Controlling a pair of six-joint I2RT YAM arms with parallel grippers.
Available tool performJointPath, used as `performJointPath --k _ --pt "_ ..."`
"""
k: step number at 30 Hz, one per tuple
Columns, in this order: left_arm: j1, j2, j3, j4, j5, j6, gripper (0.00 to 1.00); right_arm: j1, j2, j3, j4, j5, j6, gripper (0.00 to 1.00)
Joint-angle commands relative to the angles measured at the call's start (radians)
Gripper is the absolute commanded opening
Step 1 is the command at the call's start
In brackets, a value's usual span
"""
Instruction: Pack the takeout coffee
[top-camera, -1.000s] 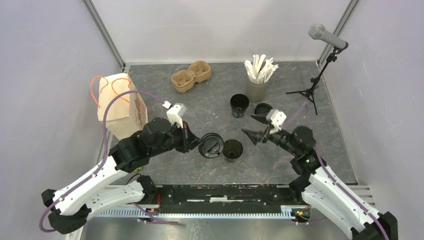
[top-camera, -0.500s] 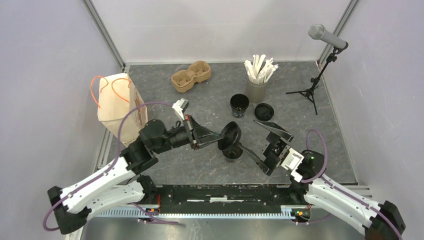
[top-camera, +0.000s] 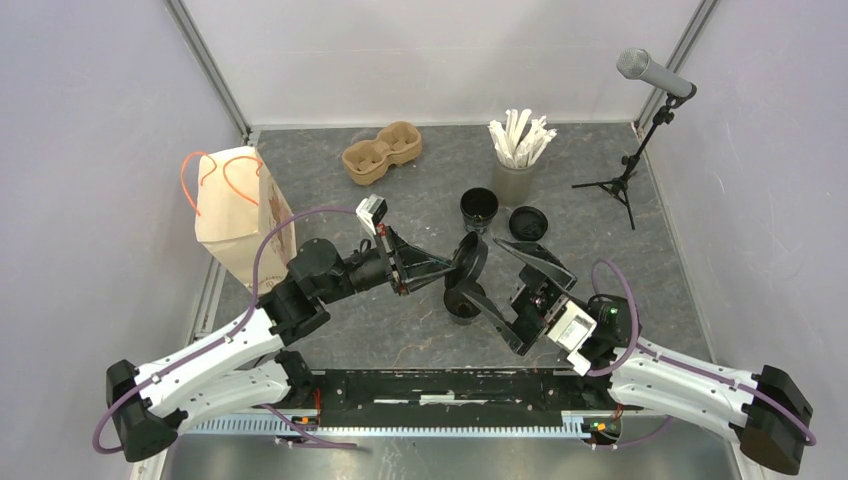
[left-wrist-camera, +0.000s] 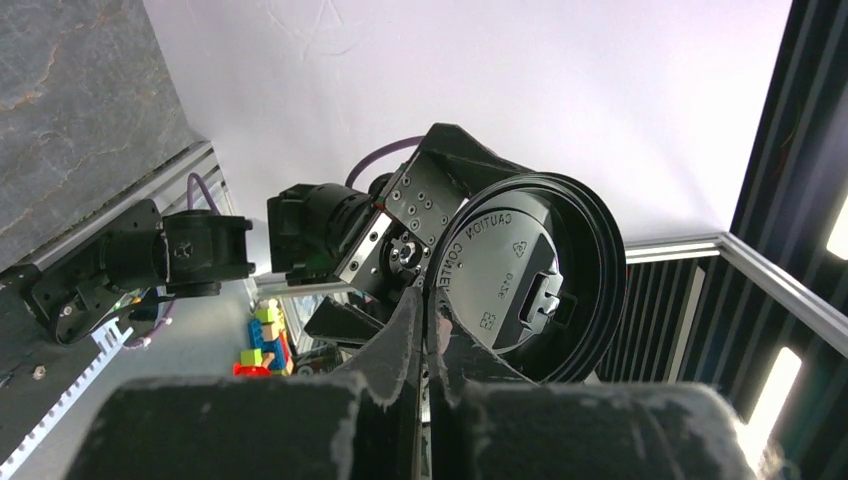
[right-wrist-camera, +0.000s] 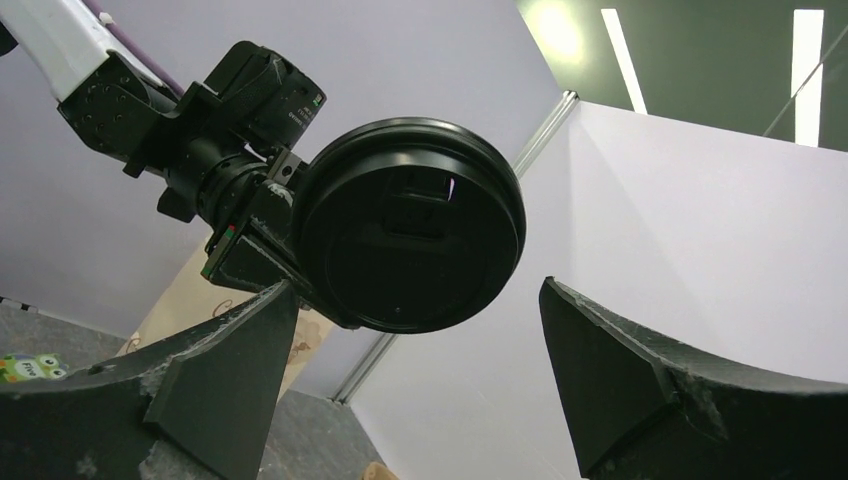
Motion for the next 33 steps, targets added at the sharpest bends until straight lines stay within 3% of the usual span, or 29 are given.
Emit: performJointPath --k 1,20,27,30,33 --pt "0.002 -0.027 -0.014 0.071 -0.048 -0.046 0.02 0.025 -0.005 0.002 0.036 0.067 -0.044 0.98" --pt "0.002 -0.044 -0.054 0.061 -0.049 -0.066 0.02 0.105 0.079 0.103 -0.010 0.118 -0.103 0.98" --pt "0.002 -0.044 -0.060 0.059 -0.045 -0.065 0.02 0.111 0.078 0.107 -0.034 0.112 -0.133 0.91" --pt "0.002 -0.047 -0.060 0.054 -0.043 -0.060 0.02 0.112 0.072 0.104 -0.068 0.114 -0.156 0.98" --pt "0.002 -0.051 -0.059 0.037 -0.047 -0.055 0.02 0.112 0.055 0.097 -0.084 0.121 -0.168 0.98"
